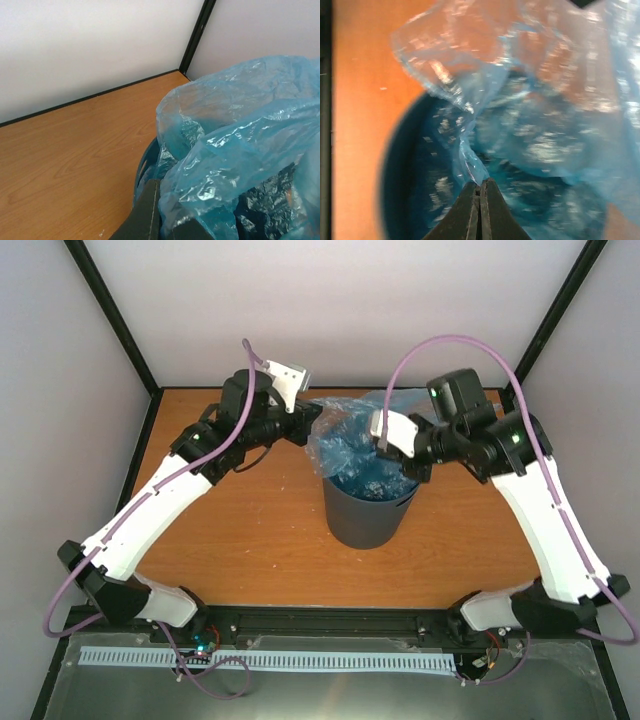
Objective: Put the trash bags into the trash bin
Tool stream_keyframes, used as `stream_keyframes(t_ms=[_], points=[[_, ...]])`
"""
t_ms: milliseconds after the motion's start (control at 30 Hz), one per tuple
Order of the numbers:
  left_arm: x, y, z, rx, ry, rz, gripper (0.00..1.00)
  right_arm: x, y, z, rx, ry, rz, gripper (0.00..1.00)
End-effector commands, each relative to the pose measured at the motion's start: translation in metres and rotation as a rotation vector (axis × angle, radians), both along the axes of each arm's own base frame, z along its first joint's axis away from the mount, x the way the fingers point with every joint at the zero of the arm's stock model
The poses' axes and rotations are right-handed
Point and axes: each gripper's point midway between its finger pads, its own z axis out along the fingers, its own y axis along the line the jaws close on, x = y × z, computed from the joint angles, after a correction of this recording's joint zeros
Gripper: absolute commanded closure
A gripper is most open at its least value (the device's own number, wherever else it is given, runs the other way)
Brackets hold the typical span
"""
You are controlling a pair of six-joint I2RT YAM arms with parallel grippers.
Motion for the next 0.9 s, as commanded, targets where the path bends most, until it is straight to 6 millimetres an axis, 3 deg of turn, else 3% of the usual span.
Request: stream_keyframes(t_ms=[0,167,300,367,567,767,867], points=[[-0.013,0.004,0.002,-0.040,0.019,-0.024,0.99,-0.058,0.007,-0.022,0.034,0.152,0.093,0.97],[-0.049,0.011,-0.012,-0.096,0.082,-0.097,0.99,-0.091,0.007,-0.053,0.030,0.211,0.131,0.97],[-0.077,0.017,-0.024,-0.137,0.135,-0.147,0.99,-0.105,0.004,-0.066,0.030,0.249,0.138,0.97],[-0.083,0.018,-0.040,-0.135,0.169,-0.158,0.99,-0.110,0.002,-0.070,0.029,0.255,0.135,0.97],[-0.078,0.020,-0.075,-0.099,0.213,-0.122,0.99,-0.111,-0.004,-0.095,0.008,0.263,0.106,0.97],[-0.055,0.027,-0.113,-0.033,0.233,-0.007,0.99,-0.094,-0.005,-0.143,0.001,0.267,0.002,0.97],[-0.055,0.029,-0.126,-0.035,0.245,0.008,0.99,-0.097,-0.007,-0.148,0.023,0.270,-0.014,0.97]])
